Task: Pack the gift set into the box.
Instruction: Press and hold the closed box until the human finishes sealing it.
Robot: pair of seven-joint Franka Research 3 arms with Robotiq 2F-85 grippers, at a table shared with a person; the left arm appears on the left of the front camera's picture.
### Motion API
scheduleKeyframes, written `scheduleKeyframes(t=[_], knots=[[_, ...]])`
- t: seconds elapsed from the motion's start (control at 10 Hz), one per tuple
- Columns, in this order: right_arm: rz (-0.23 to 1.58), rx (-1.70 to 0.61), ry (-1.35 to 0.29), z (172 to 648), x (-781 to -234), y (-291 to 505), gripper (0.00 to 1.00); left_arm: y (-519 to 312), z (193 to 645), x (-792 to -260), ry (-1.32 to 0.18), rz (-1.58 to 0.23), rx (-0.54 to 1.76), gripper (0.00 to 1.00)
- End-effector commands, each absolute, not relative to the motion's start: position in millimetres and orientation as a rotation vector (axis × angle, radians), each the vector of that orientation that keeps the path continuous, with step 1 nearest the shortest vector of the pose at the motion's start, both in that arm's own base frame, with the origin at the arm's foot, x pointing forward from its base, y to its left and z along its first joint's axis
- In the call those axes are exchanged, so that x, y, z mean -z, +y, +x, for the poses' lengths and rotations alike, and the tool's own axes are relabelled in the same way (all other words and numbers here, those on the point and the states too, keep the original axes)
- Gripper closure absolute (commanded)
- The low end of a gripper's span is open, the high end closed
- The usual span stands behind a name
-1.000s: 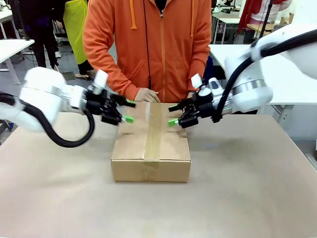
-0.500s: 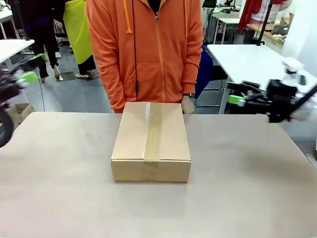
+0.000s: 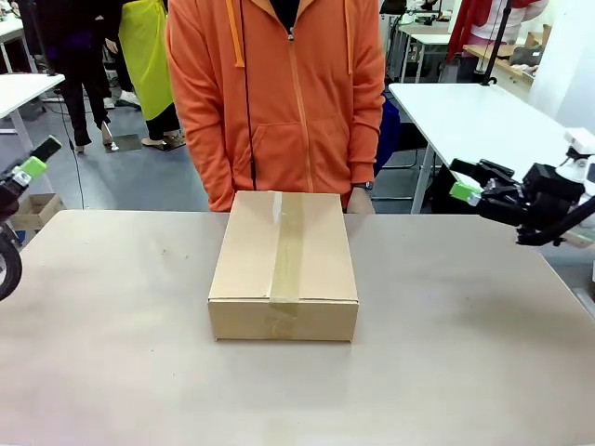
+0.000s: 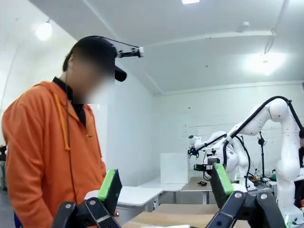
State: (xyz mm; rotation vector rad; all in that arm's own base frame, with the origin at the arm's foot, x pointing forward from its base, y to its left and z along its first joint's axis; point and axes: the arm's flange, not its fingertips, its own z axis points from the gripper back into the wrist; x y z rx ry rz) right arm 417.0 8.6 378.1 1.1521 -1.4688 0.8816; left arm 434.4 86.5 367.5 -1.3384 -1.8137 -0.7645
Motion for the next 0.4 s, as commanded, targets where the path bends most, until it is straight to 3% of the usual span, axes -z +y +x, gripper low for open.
scheduleKeyframes(t=[0.0,0.3], knots=[[1.152,-0.893,-1.425,419.0,-386.4,6.0,0.00,88.3,423.9,-379.2,-1.831,-1.346,0.818,0.00],[1.152,-0.893,-1.425,419.0,-386.4,6.0,0.00,88.3,423.9,-379.2,-1.831,-1.346,0.818,0.00]])
